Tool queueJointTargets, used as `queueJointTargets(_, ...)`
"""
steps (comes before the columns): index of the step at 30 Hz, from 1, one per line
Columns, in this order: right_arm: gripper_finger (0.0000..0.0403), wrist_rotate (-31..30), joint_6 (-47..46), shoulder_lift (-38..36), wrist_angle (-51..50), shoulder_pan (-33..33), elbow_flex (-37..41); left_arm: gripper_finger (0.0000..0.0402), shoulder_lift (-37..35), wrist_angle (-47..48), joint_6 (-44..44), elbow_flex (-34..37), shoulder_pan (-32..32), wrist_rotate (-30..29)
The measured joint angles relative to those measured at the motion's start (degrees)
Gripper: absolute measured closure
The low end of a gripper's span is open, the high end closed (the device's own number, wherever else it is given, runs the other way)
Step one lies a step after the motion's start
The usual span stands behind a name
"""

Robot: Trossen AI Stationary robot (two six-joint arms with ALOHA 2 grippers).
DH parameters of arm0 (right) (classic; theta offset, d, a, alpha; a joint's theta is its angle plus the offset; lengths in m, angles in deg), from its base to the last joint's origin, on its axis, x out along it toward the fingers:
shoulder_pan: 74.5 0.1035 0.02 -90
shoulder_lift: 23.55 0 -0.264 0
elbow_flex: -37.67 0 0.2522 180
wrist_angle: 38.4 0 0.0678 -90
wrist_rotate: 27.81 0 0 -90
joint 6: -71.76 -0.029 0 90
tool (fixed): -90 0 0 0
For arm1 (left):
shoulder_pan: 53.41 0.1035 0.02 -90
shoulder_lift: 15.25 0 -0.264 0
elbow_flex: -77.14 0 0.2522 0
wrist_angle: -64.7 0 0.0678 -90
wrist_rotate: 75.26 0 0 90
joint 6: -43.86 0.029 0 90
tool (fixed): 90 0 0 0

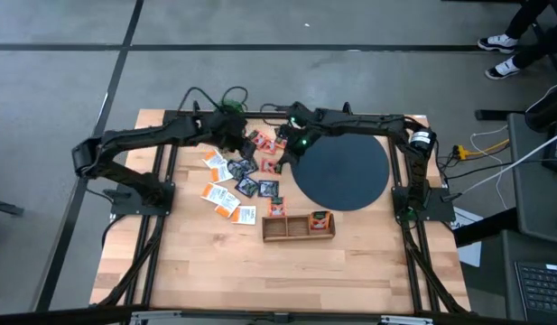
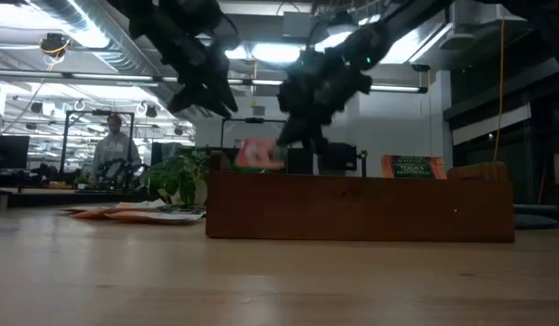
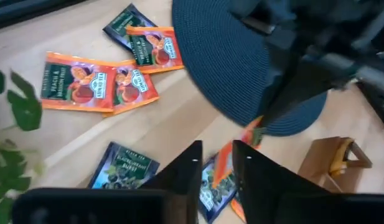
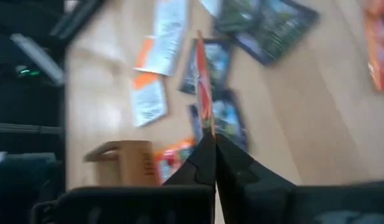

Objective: Pick & Place Tea
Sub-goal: Put the orange tea bag into the right section of the wooden organizer

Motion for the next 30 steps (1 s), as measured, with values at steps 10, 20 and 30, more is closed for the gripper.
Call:
queueJointTargets(10, 0.04, 4.1, 0.6, -4.1, -1.1, -2.9, -4.5, 0.0259, -3.6, -4.5, 5.8, 0.0, 1.0, 5.3)
queueJointTargets(20, 0.0399, 4.1, -0.4, -8.0, -0.4, -3.9, -4.5, 0.0258, -3.6, -10.1, 6.0, -0.1, 2.0, 10.0)
queueJointTargets(30, 0.0399, 4.1, -2.4, -10.3, 2.5, -3.9, -4.4, 0.0258, -3.6, -10.5, 6.8, -0.1, 5.2, 14.0)
